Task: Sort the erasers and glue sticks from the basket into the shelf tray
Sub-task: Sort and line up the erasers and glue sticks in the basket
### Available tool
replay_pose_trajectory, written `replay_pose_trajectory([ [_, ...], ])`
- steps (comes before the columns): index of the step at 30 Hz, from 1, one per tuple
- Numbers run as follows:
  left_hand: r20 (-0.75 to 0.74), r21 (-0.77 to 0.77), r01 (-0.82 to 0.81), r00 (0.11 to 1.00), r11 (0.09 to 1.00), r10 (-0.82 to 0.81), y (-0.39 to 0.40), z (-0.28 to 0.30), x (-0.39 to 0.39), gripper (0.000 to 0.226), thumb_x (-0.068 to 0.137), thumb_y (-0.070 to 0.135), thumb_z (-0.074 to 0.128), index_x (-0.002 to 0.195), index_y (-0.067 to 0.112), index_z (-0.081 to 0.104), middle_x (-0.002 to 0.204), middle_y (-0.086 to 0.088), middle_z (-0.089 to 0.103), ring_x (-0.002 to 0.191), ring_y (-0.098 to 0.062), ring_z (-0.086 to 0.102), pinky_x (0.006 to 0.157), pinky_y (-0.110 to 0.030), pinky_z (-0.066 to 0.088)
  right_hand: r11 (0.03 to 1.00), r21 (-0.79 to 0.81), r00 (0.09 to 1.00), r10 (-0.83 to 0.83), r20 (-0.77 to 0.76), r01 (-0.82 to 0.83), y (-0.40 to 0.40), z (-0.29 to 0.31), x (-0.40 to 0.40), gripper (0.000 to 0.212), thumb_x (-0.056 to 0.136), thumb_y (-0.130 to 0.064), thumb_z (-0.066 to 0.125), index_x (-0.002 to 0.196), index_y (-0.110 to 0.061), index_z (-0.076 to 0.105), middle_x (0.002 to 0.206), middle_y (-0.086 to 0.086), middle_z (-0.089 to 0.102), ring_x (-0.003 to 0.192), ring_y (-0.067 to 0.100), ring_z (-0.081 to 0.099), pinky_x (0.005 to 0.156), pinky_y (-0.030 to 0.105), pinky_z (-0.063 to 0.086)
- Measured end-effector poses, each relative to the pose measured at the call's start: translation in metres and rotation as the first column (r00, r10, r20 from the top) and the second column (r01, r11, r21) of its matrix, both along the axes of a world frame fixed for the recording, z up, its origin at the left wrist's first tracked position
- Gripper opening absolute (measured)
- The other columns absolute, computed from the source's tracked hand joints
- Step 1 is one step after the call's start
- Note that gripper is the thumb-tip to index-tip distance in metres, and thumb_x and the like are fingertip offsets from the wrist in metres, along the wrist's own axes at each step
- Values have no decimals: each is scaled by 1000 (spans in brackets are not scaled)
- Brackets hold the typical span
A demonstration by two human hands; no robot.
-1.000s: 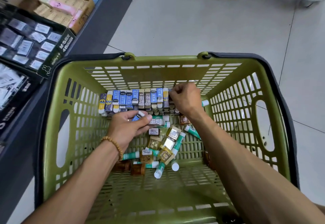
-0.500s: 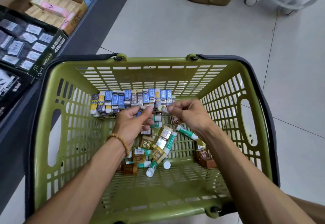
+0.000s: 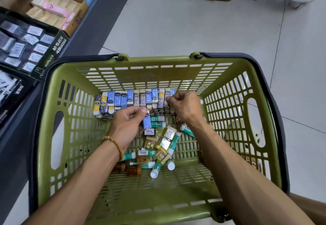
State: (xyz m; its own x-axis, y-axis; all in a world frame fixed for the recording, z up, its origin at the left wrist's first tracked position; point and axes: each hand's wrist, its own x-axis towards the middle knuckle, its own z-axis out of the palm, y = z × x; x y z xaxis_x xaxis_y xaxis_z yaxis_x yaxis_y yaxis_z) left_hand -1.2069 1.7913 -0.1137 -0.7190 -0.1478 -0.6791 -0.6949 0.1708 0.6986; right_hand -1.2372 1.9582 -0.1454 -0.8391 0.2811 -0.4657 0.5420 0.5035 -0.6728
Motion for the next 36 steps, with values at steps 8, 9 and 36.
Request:
replay_pose_trajectory([
  [8,-82,136,-99,990,986,111,18,16,-7,5,84,16,72,87,12,71,83,-6,75,68,-15,71,59,-18,54,860,-477,956,269,116,-184,13,64,27,25,94,-22,67,98,3,70,84,12,73,66,16,66,62,26,55],
  [9,-94,161,-83,991,983,99,23,20,-8,5,84,14,73,87,11,71,83,-6,75,70,-16,72,62,-19,56,865,-458,953,283,106,-205,16,69,31,23,94,-17,67,100,5,70,80,12,71,65,15,65,61,25,55],
  [36,49,-364,900,276,240,-960,142,-64,49,40,83,14,72,119,25,57,120,5,60,110,-15,57,91,-25,48,853,-298,858,-488,-161,429,186,111,93,10,88,-13,64,79,-11,69,65,-2,64,48,6,52,48,20,40],
])
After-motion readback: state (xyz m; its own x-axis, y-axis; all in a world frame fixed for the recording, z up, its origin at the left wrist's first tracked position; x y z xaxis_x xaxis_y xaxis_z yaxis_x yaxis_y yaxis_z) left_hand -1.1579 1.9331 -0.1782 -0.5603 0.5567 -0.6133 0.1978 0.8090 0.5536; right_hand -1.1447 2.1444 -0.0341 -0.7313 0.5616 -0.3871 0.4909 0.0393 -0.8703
